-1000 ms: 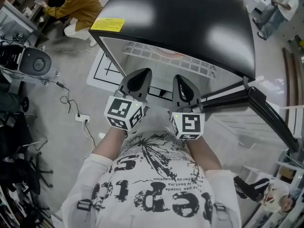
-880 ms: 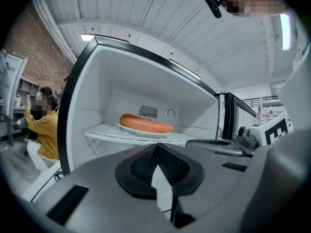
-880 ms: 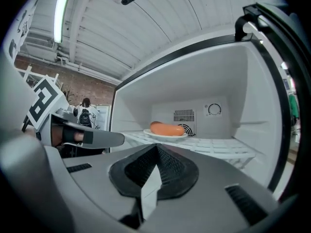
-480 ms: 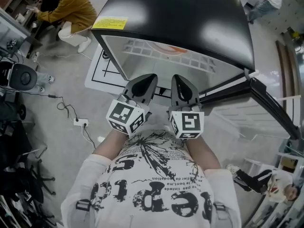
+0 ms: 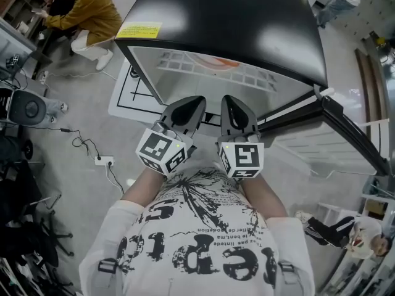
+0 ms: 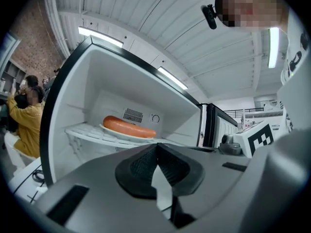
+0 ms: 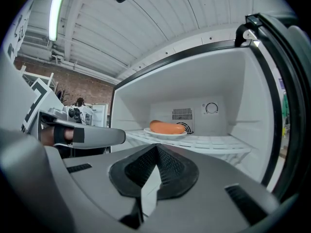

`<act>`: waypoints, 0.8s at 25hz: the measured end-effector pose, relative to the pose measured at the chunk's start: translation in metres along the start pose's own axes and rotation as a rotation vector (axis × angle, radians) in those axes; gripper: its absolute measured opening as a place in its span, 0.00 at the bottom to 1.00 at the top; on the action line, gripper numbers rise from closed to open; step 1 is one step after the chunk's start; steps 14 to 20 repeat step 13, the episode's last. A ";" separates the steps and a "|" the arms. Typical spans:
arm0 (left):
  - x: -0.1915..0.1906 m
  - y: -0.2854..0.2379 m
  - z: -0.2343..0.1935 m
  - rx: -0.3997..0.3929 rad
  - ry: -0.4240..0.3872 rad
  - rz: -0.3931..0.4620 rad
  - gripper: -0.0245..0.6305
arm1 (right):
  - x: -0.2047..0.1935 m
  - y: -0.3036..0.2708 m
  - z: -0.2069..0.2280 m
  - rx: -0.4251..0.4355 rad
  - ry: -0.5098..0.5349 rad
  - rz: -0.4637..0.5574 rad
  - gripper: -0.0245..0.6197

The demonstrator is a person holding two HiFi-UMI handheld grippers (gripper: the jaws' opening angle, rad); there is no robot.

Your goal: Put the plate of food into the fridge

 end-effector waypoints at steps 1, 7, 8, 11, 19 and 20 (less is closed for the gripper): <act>0.001 0.000 0.000 -0.005 0.003 0.009 0.05 | 0.000 0.000 0.001 -0.001 -0.001 0.001 0.04; 0.004 -0.003 0.001 0.013 -0.003 0.012 0.05 | 0.002 0.002 0.004 -0.003 0.003 0.007 0.04; 0.003 -0.004 0.002 0.014 -0.003 0.010 0.05 | 0.001 0.002 0.004 -0.002 0.002 0.007 0.04; 0.001 -0.008 0.003 0.016 -0.001 -0.002 0.05 | 0.000 0.003 0.006 0.001 -0.001 0.005 0.04; 0.000 -0.010 0.004 0.015 0.002 -0.010 0.05 | 0.000 0.003 0.007 0.003 -0.003 0.004 0.04; 0.000 -0.010 0.004 0.015 0.002 -0.010 0.05 | 0.000 0.003 0.007 0.003 -0.003 0.004 0.04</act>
Point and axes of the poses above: the fingertips, and each gripper's own axes: y backward along the fingers, z to its right, x out of its top, the point moved 6 cm from there along y, backward along the fingers, and after that the axes turned 11 degrees about -z, right-handed, at the moved point
